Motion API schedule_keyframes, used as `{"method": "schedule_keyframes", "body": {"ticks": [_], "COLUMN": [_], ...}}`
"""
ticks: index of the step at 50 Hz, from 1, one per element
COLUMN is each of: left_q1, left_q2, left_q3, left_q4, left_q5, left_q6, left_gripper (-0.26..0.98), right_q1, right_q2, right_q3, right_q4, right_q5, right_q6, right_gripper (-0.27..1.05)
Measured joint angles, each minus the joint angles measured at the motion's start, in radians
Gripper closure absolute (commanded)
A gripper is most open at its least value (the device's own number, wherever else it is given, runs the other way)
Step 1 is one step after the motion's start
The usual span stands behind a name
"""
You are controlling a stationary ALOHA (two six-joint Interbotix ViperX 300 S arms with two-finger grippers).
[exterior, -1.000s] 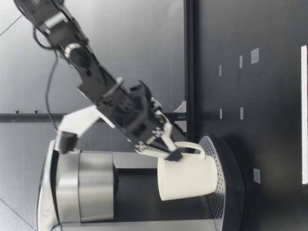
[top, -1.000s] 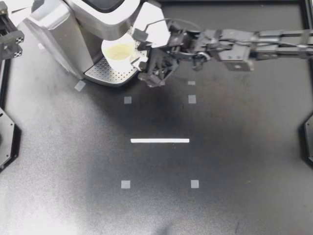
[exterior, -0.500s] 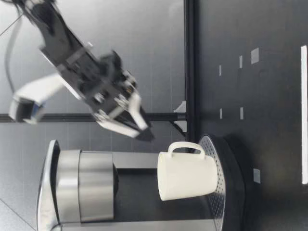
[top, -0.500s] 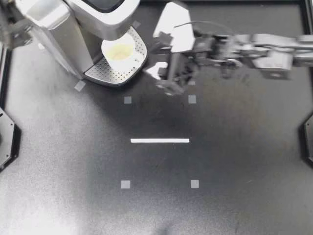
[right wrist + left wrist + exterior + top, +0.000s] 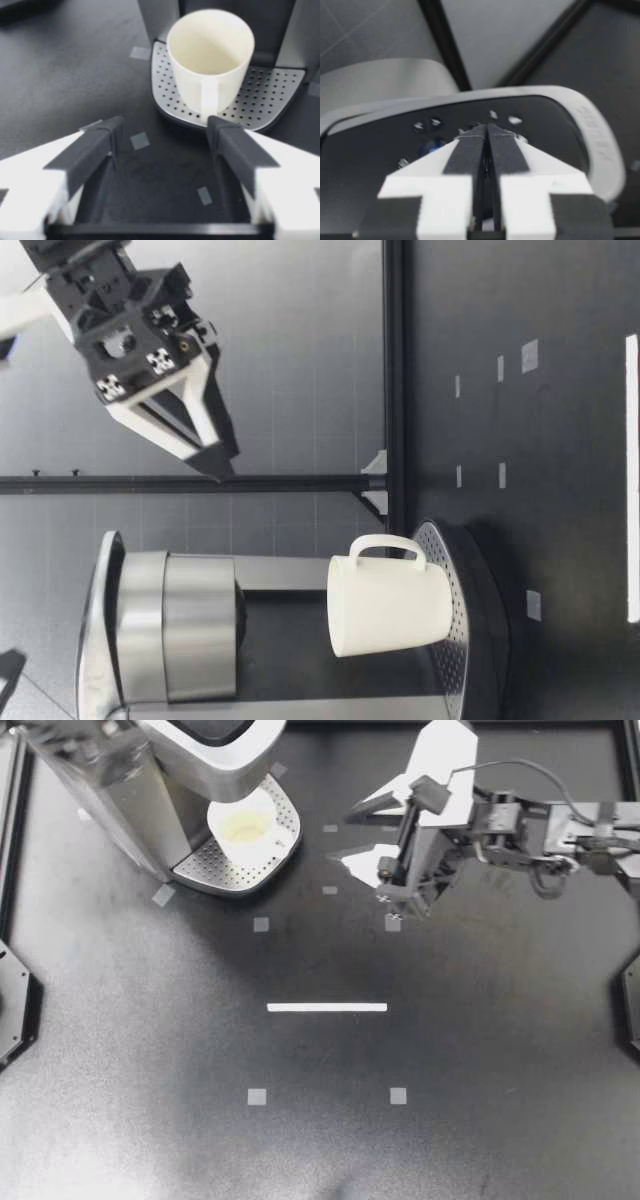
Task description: Place the coffee capsule inside the capsule container, then place the cup onto the center of the cup tray.
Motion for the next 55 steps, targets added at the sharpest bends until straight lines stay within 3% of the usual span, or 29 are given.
{"method": "schedule_keyframes", "body": {"ticks": [22,55], "left_q1": [0.017,0.017], "left_q2": [0.092,0.109], "left_q3": [-0.038,-0.049], "left_q4": [0.000,0.002], "left_q5": [0.035,0.064], "left_q6": [0.005,0.006], "left_gripper": [0.67,0.67], "right_q1": [-0.002,0.000], "right_q2": [-0.005,-0.005], "right_q3": [0.021,0.021], "right_q4": [0.000,0.000], "right_q5": [-0.015,-0.018], "right_q6": [0.000,0.000], "right_gripper": [0.12,0.12]}}
